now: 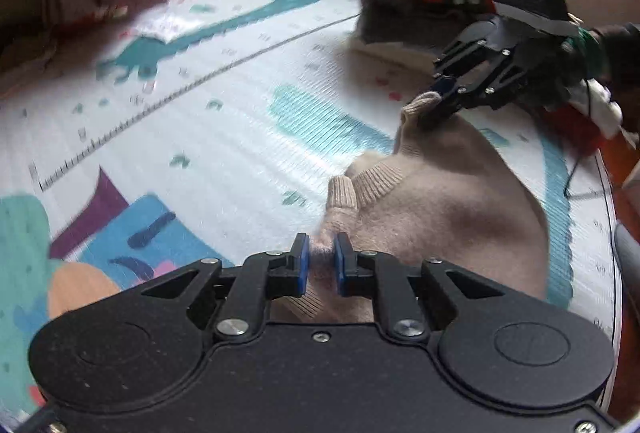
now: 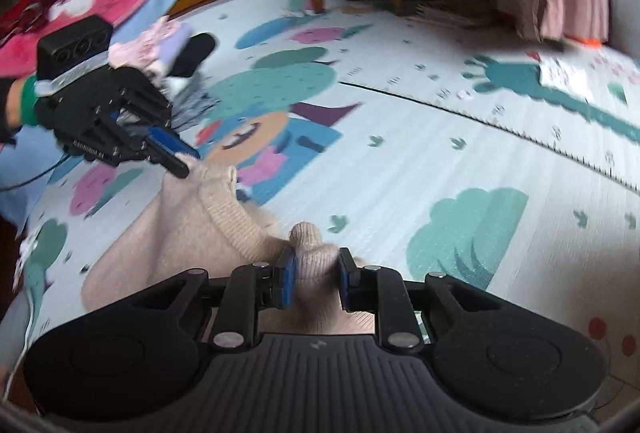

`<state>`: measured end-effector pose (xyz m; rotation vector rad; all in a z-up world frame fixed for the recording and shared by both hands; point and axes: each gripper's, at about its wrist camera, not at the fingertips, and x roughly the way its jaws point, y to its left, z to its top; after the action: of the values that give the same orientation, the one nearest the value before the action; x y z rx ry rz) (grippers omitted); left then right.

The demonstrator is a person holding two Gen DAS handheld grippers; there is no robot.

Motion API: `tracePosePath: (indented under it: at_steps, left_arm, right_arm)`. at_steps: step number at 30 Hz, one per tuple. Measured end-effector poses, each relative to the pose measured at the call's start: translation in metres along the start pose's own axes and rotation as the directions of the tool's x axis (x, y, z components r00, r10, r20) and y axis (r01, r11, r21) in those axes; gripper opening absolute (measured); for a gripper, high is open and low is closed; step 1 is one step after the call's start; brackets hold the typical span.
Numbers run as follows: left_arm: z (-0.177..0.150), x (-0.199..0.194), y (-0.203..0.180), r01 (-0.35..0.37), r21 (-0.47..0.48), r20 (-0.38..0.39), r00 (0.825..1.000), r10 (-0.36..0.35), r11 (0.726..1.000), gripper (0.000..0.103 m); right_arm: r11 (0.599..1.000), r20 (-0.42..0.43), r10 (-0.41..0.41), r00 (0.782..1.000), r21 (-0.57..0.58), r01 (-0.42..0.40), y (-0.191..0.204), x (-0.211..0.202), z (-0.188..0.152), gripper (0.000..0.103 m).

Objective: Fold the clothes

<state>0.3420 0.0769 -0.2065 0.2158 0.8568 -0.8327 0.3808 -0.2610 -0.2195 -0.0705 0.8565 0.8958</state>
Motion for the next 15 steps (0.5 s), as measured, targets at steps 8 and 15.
tracePosePath:
  at_steps: [8,15]
  left_arm:
    - [-0.004,0.038,0.027,-0.02,-0.121,-0.062,0.998,0.012,0.992,0.011]
    - [-0.007,0.025,-0.002,-0.153,-0.066,-0.036,0.988,0.151,0.986,0.019]
  right_arm:
    - [0.974,-0.004,-0.052,0.999,0.222,0.052,-0.036,0.035,-0.017,0.027]
    - [0.967,0.134,-0.163,0.977,0.216,0.132,-0.024,-0.011,-0.036,0.049]
